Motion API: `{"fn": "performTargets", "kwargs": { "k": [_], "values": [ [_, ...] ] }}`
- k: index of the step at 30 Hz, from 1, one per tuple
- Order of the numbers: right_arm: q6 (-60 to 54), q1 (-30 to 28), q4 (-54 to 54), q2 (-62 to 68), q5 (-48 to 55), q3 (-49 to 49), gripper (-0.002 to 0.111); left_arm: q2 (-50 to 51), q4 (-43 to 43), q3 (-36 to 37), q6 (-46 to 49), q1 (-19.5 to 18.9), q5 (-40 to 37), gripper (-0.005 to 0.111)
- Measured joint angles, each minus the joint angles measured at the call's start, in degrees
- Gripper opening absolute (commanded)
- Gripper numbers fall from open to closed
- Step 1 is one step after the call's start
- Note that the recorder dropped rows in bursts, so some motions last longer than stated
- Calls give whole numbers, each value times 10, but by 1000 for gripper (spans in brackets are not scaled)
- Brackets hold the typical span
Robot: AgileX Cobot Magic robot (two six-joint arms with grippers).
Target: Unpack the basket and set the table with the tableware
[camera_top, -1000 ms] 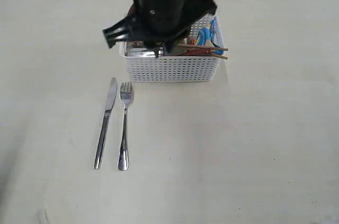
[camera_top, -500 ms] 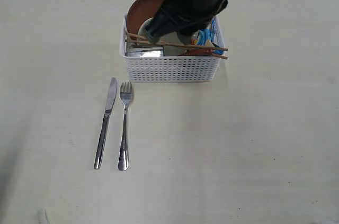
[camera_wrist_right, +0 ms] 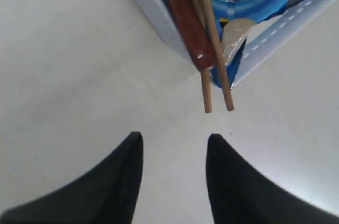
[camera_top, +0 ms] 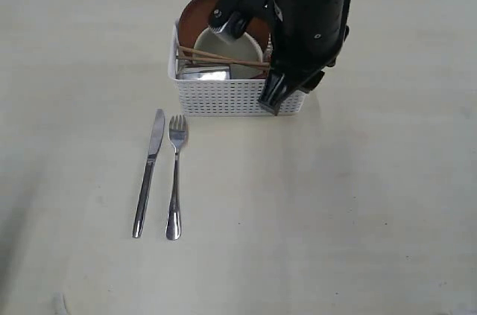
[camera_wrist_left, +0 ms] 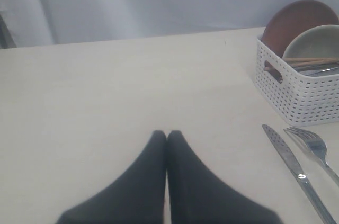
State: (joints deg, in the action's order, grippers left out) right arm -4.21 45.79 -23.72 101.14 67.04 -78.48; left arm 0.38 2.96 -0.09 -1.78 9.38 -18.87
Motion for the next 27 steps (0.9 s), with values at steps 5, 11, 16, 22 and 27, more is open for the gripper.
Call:
{"fn": "performTargets", "kwargs": {
  "k": [5, 11, 16, 22, 27],
  "values": [
    [-12, 3, 1, 22, -1, 0, 38, 0, 0, 0, 0, 0, 0, 0],
    [-8, 13, -27, 46, -17, 0, 38, 0, 0, 0, 0, 0, 0, 0],
    [-1, 13, -42, 46, -52, 0, 38, 0, 0, 0, 0, 0, 0, 0],
    [5, 13, -64, 74, -55, 0, 37, 0, 0, 0, 0, 0, 0, 0],
    [22, 13, -86, 81, -49, 0, 17, 0, 0, 0, 0, 0, 0, 0]
  ]
}}
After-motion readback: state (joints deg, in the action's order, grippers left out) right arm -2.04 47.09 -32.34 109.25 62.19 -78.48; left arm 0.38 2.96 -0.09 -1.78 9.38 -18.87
